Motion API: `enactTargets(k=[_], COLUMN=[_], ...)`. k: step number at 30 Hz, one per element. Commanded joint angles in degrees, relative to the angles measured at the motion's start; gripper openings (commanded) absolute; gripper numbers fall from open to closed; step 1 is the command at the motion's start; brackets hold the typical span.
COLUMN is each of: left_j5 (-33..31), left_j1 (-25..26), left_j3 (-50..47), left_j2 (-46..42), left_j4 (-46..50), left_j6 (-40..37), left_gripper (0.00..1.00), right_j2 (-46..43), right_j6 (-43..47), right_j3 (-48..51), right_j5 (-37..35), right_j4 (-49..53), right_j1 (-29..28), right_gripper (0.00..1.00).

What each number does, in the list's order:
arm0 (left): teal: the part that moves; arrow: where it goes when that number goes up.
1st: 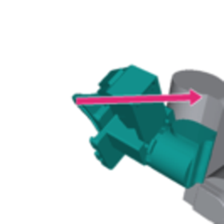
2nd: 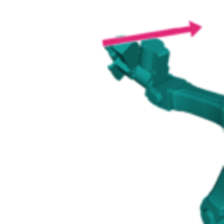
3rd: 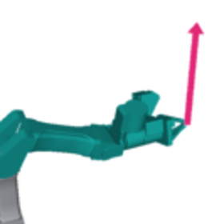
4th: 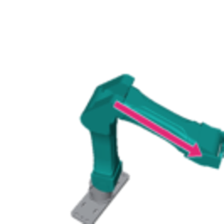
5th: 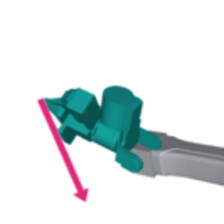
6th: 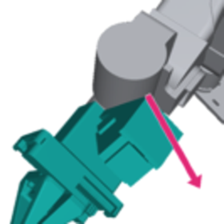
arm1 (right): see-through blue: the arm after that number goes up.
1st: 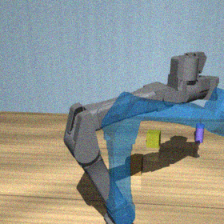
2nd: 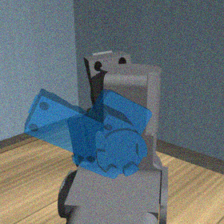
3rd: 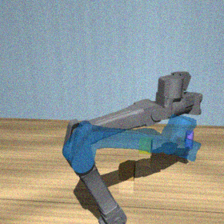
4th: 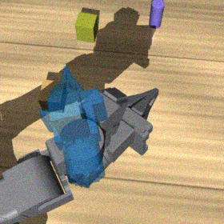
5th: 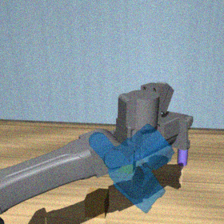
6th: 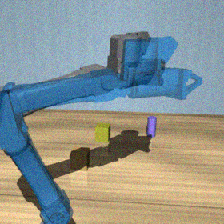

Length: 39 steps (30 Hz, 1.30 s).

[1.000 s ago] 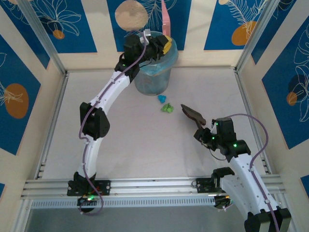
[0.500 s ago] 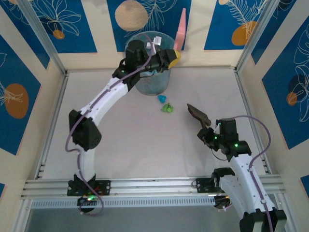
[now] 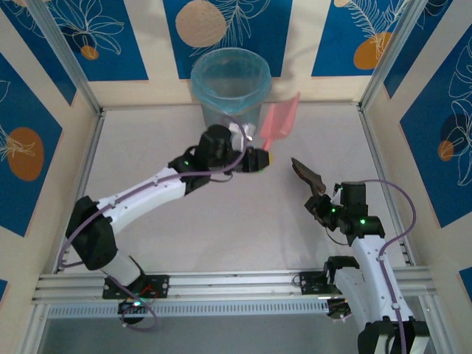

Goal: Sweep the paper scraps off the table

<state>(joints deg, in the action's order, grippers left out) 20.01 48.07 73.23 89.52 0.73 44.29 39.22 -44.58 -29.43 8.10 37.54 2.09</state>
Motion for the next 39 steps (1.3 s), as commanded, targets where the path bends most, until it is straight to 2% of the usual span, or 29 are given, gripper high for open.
enactTargets(k=[1,6,11,15,20,26,33,39], left_j5=[-7.29,-14.11,-19.04,-21.93,-25.91,-31.0,-34.2,-36.71], left_j1=[2.26,4.1,4.65,5.58,6.25,6.42,6.42,6.16], left_j3=[-2.91,-9.08,-16.17,-20.73,-22.78,-21.09,-18.53,-18.7], left_j2=[-2.78,-7.87,-11.87,-11.14,-8.91,-4.01,0.1,2.2], left_j4=[4.32,18.39,29.9,33.93,34.41,35.89,36.17,33.85], left_j6=[-5.32,-11.07,-12.74,-12.21,-12.1,-14.56,-18.58,-21.82], left_gripper=[0.0,0.0,0.0,0.0,0.0,0.0,0.0,0.0], right_j2=[0.33,0.5,1.31,1.93,2.83,8.14,21.71,34.33], right_j6=[1.29,1.19,1.4,1.93,1.65,1.41,2.39,2.7], right_j3=[0.59,0.95,0.87,0.36,-0.86,-7.23,-20.36,-30.32], right_j5=[2.73,2.8,3.09,2.43,-0.73,-6.29,-15.0,-17.79], right_j4=[-1.35,-1.77,-1.85,-1.75,-0.97,2.88,8.76,10.33], right_j1=[0.77,1.31,2.34,3.09,2.75,-2.23,-13.15,-19.1], right_gripper=[0.0,0.0,0.0,0.0,0.0,0.0,0.0,0.0])
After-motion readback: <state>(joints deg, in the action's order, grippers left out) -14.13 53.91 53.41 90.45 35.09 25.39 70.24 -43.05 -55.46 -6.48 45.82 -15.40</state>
